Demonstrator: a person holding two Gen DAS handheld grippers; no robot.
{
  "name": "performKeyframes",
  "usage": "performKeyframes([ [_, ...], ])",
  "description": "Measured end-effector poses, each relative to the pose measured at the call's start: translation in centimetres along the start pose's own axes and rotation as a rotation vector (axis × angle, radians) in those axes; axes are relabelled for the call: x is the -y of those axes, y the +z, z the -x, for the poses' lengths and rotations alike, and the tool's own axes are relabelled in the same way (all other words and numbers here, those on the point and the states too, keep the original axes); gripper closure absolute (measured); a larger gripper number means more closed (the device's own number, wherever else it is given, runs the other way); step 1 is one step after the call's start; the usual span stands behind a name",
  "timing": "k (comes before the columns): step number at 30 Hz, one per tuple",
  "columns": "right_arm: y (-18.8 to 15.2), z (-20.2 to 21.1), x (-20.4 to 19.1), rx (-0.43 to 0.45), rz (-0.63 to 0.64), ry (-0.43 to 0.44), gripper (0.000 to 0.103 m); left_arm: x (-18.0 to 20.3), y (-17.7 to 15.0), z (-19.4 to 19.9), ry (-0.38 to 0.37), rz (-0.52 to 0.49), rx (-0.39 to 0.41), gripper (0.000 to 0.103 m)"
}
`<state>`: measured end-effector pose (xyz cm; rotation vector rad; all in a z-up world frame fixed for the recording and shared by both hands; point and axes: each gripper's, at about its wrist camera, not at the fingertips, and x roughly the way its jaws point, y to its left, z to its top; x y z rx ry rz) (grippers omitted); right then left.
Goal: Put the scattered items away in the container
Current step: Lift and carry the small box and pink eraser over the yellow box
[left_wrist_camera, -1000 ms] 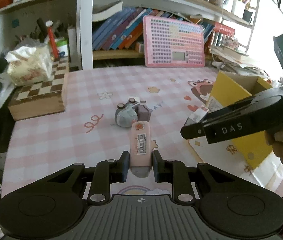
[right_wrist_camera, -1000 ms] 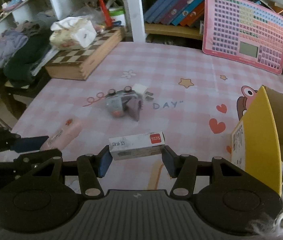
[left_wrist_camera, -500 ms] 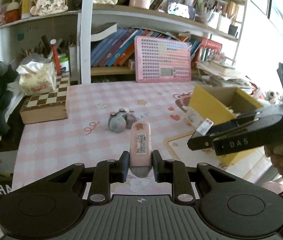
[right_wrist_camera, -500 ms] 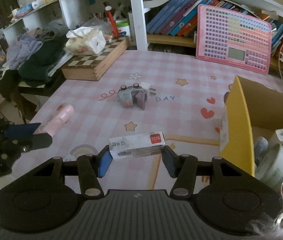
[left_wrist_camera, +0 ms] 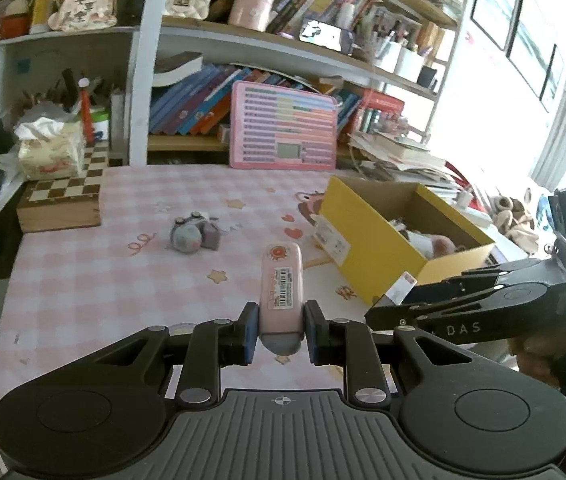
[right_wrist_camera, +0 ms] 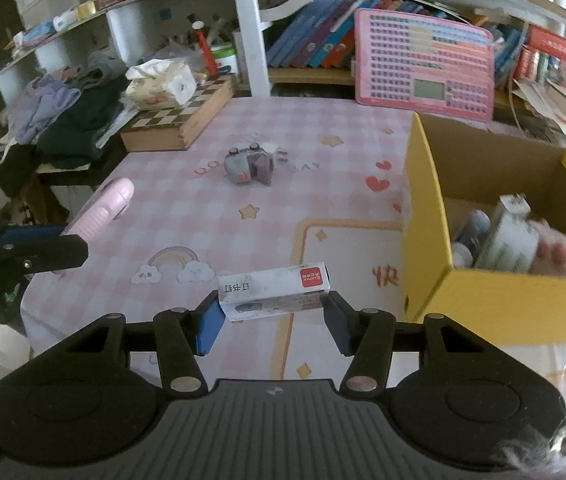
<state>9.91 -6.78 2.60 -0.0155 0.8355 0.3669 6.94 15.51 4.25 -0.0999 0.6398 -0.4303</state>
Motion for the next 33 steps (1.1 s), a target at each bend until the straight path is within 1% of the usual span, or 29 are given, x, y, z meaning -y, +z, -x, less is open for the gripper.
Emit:
performKeyframes([
  [7,-2.6,1.6,0.2,-0.008,-0.043,-0.030,0.051,1.7,-0.7,-0.1,-0.056,-0.040,-0.030,0.081],
  [13,-3.9,3.0,1.3,0.005,-0.095,-0.086,0.051,2.9,-0.9,-0.5,-0.089,-0.068,-0.039,0.081],
  [17,-4.6,3.9,2.3,0.006,-0.126,-0.118,0.051,4.0,-0.8,-1.3,-0.128,-0.088,-0.049,0.081],
  [26,-6.1,6.1,5.9,0.006,-0.227,-0.205,0.051,7.4,-0.3,-4.2,-0.228,-0.148,-0.091,0.081],
  [33,-6.9,7.2,9.3,-0.006,-0.258,-0.244,0.051,10.6,0.5,-6.8,-0.279,-0.167,-0.106,0.081],
])
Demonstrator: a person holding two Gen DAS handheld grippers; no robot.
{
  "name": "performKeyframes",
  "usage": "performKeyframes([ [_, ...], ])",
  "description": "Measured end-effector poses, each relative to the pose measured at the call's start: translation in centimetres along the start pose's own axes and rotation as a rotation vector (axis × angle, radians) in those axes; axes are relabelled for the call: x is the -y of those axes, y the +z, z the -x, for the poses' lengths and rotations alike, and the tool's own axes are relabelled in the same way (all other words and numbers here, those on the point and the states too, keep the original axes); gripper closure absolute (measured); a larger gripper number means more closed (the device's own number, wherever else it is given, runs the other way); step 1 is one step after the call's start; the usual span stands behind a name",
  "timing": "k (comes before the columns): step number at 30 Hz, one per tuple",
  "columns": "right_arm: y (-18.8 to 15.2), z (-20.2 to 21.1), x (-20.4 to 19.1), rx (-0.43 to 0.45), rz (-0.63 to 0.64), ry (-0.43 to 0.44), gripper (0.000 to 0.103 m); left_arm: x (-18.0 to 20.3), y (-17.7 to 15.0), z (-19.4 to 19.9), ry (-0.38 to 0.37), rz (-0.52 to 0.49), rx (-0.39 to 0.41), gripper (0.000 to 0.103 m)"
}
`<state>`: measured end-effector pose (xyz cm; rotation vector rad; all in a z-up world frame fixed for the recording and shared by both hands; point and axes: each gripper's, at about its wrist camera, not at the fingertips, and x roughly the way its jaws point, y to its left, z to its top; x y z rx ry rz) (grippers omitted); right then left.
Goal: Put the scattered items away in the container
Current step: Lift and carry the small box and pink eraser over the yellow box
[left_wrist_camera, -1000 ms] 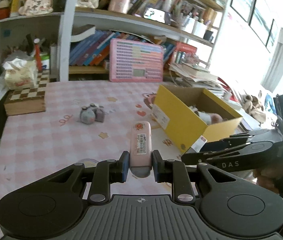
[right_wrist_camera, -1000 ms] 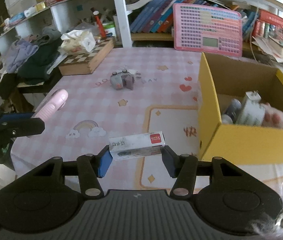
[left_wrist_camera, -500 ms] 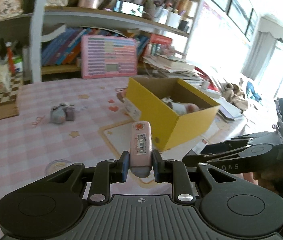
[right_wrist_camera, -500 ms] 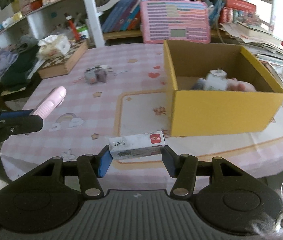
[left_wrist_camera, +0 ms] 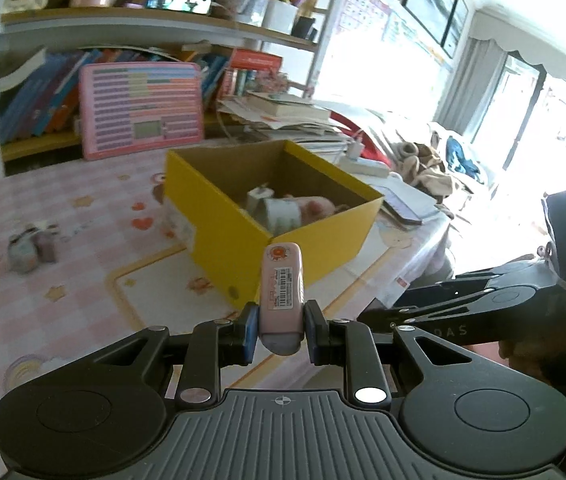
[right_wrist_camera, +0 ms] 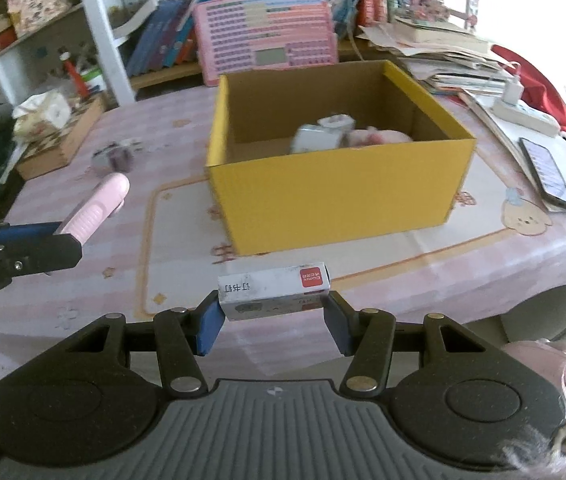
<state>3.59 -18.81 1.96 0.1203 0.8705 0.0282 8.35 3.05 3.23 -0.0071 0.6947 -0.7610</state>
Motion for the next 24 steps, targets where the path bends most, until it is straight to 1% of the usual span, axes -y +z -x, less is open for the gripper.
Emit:
performKeyframes([
  [4,0.6,-0.5,2.5,-0.005,-0.024,-0.013,0.051,1.3,1.1,-2.1,-0.016,-0.018,-0.010,0.081],
  [8,1.4,-1.0,4.6,-0.006,-0.018,-0.014,0.051,2.2,2.2,-4.1,-0.025,-0.021,-0.010,0.081],
  [12,2.5,-1.4,6.5,0.013,-0.016,-0.023,0.051,3.5,3.4,-6.0,-0.032,-0.045,-0.009,0.081],
  [16,4.5,-1.6,8.2,0.066,-0.001,-0.020,0.051,4.5,5.0,-7.7,-0.018,-0.073,0.004,0.081],
  [19,6.6,-1.8,8.9,0.123,0.029,-0.005,0.051,4.8,6.1,-8.8,0.019,-0.087,0.015,0.081],
  [22,8.7,-2.4,9.6,0.178,0.061,0.016,0.051,4.9,6.5,-10.1,0.043,-0.045,0.002,0.081],
  [24,10.0,-3.1,10.1,0.194,0.072,0.042,0.051,4.9,6.7,-11.0,0.059,-0.022,-0.005,0.081],
])
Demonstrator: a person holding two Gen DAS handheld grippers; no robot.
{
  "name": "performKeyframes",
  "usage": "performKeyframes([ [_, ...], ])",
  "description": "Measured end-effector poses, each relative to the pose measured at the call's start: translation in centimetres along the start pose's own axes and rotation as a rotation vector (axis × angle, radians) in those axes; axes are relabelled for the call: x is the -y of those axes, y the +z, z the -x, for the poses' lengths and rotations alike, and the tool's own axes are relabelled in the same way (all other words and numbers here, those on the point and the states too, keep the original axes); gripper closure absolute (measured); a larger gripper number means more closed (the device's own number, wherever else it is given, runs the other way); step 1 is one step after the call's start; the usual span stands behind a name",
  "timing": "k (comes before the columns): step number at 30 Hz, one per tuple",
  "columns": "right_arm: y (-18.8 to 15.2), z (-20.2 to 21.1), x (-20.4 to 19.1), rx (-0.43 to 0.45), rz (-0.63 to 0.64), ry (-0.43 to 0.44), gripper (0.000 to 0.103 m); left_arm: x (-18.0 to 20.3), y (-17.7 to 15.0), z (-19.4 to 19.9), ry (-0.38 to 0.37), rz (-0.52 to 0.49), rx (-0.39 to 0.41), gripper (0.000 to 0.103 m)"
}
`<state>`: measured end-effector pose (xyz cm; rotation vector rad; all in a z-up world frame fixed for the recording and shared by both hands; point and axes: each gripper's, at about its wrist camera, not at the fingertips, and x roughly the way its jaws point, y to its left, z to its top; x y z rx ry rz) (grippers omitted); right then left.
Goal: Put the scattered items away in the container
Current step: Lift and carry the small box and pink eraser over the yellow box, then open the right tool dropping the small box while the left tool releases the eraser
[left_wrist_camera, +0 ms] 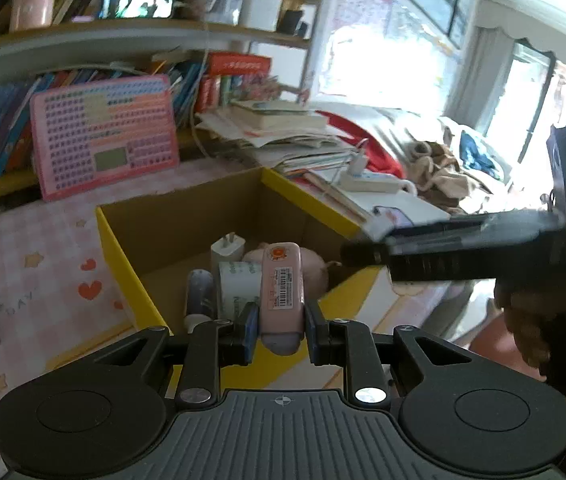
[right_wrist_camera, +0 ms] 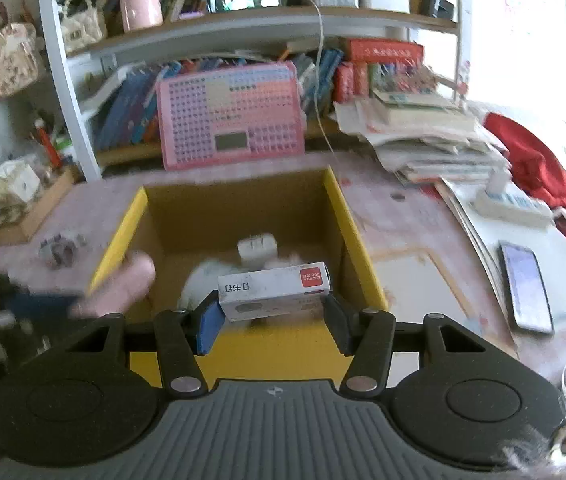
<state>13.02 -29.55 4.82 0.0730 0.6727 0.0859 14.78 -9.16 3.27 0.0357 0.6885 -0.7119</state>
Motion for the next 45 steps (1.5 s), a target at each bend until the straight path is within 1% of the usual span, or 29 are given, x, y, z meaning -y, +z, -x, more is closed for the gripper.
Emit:
performKeyframes([
  [5,2.0,-2.7,0.8,0.006,0.061,0.062,0.051,0.6,0.8,-1.5,0.043,-0.008,-0.001,0.081],
  [9,3.0,-4.6,1.2,-0.002,0.068,0.114,0.051,0.5,1.4,-2.8,0.083,0.000,0.002,0.081],
  [12,3.3,-6.2,1.5,-0.025,0.081,0.136,0.051,0.3,1.8,-4.0,0.108,-0.002,-0.018,0.081],
  [19,4.5,-9.9,2.0,-0.077,0.053,0.189,0.051,-0.3,2.5,-7.3,0.149,-0.041,-0.074,0.081],
  [22,5.2,-11.3,1.8,-0.094,0.074,0.192,0.051,-0.6,2.8,-8.5,0.166,-0.053,-0.095,0.080],
  [26,6.3,-13.2,1.6,-0.123,0.084,0.208,0.051,-1.3,2.9,-9.6,0.157,-0.036,-0.120,0.080],
  [30,7.0,-15.3,1.0,-0.177,0.114,0.200,0.051,-1.9,3.0,-10.7,0.175,-0.021,-0.158,0.080],
  [37,6.9,-18.1,0.5,-0.249,0.117,0.201,0.051,-2.2,3.3,-10.9,0.187,-0.026,-0.155,0.080],
  [39,6.7,-18.4,0.5,-0.258,0.115,0.199,0.050,-2.4,3.2,-10.8,0.194,-0.027,-0.147,0.078],
  [42,6.8,-18.6,0.8,-0.260,0.102,0.201,0.048,-2.8,3.1,-10.5,0.196,-0.020,-0.141,0.072],
  [43,6.8,-18.6,0.8,-0.259,0.098,0.201,0.044,-2.8,3.1,-10.3,0.194,-0.020,-0.140,0.065],
  [44,6.8,-18.5,0.9,-0.257,0.094,0.201,0.043,-2.8,3.1,-10.1,0.199,-0.019,-0.132,0.059],
  [45,6.8,-18.5,1.0,-0.253,0.090,0.202,0.041,-2.9,3.1,-9.8,0.202,-0.019,-0.119,0.055],
])
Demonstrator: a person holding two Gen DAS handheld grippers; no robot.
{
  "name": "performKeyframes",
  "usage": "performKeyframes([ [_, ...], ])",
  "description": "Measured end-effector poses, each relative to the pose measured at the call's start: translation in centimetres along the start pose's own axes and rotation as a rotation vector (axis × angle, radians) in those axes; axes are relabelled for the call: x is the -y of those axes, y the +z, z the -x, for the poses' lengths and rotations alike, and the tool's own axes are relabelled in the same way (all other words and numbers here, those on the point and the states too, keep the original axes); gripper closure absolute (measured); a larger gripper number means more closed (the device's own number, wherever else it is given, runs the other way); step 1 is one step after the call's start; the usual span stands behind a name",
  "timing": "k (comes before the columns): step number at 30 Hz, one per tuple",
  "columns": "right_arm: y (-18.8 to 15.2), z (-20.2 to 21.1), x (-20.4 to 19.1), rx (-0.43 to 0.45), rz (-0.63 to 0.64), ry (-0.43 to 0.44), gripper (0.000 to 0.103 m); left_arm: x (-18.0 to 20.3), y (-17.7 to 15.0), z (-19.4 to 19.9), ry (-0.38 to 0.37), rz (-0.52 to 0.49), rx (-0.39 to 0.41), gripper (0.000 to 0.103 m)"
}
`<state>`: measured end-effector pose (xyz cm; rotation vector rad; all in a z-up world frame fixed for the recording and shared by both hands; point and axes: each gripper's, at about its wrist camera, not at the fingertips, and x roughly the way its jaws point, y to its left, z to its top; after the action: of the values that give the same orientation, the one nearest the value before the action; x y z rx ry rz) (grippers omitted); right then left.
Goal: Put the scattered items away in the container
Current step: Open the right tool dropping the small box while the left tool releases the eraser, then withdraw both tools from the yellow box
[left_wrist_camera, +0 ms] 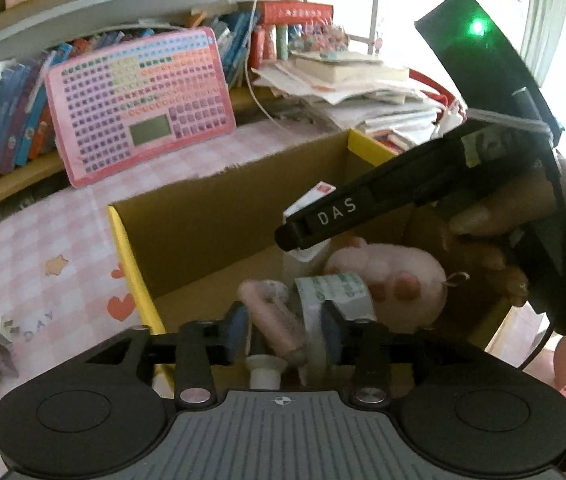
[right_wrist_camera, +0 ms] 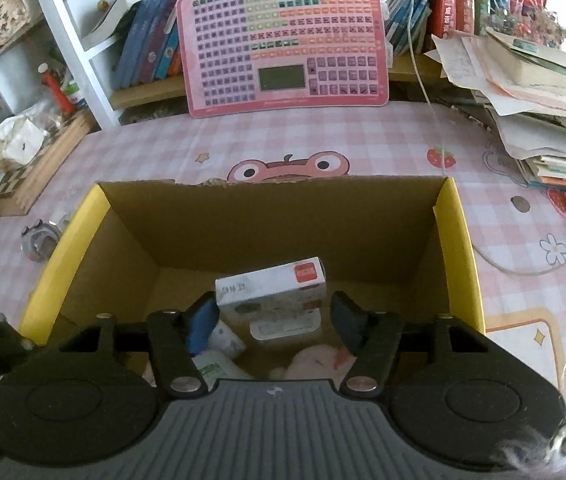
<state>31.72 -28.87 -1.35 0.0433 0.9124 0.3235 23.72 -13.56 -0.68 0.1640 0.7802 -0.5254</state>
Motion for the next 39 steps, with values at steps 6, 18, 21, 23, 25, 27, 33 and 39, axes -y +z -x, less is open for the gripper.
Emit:
performKeyframes([
  [6,-0.1,1.4,0.3,0.048,-0.014,0.015,0.031,0.0,-0.3,2.2,0.019,0.007,0.085,0.035],
  [18,-2.6,6.8,-1.9,0.182,0.028,-0.035,0.028,-0.1,-2.2,8.2,0.111,0.047,0.208,0.017],
  [21,-3.9,8.6,-2.7,0.233,0.040,-0.067,0.024,-0.3,-3.1,9.1,0.112,0.067,0.213,0.017],
  [23,-4.9,9.7,-3.3,0.259,0.045,-0.096,0.024,-0.6,-3.8,9.7,0.108,0.078,0.214,0.016],
  [25,-5.8,10.8,-3.7,0.277,0.044,-0.123,0.023,-0.7,-4.5,10.3,0.097,0.081,0.214,0.016],
  [27,-6.8,11.7,-4.1,0.289,0.036,-0.147,0.023,-0.8,-5.0,10.9,0.087,0.071,0.217,0.016],
  [33,-10.1,14.0,-5.9,0.304,-0.016,-0.218,0.020,-0.9,-6.8,13.3,0.054,0.030,0.232,0.013],
  [39,-13.5,15.8,-8.9,0.305,-0.015,-0.282,0.021,-1.4,-8.4,15.1,0.016,-0.004,0.226,0.012],
])
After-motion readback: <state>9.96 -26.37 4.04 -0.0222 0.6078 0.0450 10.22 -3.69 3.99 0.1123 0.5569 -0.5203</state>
